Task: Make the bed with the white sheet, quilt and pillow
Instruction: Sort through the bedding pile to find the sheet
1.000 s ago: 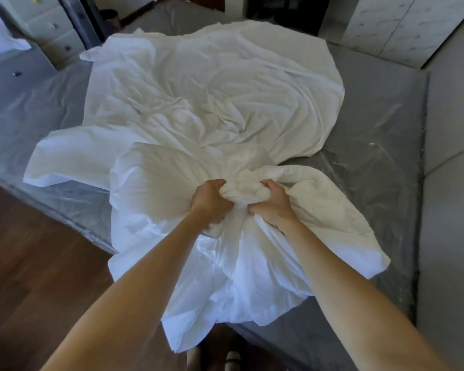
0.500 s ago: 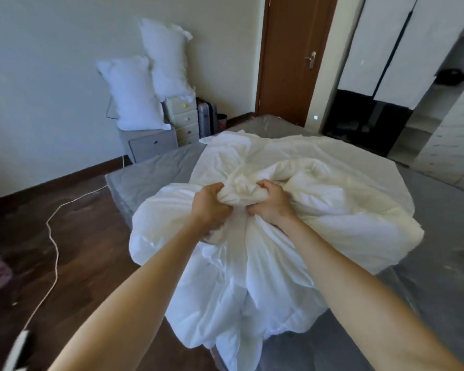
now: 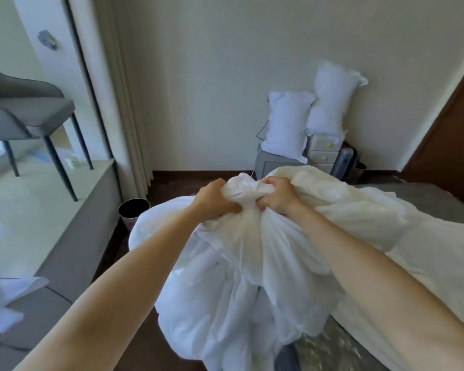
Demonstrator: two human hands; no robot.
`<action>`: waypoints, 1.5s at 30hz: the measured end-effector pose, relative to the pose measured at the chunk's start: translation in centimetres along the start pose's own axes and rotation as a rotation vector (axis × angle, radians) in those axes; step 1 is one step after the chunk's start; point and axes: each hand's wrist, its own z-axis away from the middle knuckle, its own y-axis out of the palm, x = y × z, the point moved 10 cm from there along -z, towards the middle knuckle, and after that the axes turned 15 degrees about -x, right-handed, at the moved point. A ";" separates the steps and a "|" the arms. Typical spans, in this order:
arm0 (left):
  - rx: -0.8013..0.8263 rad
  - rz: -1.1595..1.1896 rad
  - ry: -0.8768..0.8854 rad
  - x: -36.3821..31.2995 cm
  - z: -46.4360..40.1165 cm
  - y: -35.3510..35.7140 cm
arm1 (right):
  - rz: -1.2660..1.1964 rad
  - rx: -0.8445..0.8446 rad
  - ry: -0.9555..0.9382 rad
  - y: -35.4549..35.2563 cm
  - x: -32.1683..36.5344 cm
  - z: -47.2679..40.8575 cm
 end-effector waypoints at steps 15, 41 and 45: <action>-0.315 -0.019 -0.493 24.6 -10.0 -18.8 | -0.098 0.416 -0.174 31.7 13.3 -14.3; -1.275 0.626 -0.724 32.7 -30.5 -23.4 | -0.218 0.567 -1.104 45.1 45.7 -27.8; -1.430 0.570 -0.433 30.5 -36.6 -31.8 | -0.303 0.442 -1.235 44.3 53.5 -30.3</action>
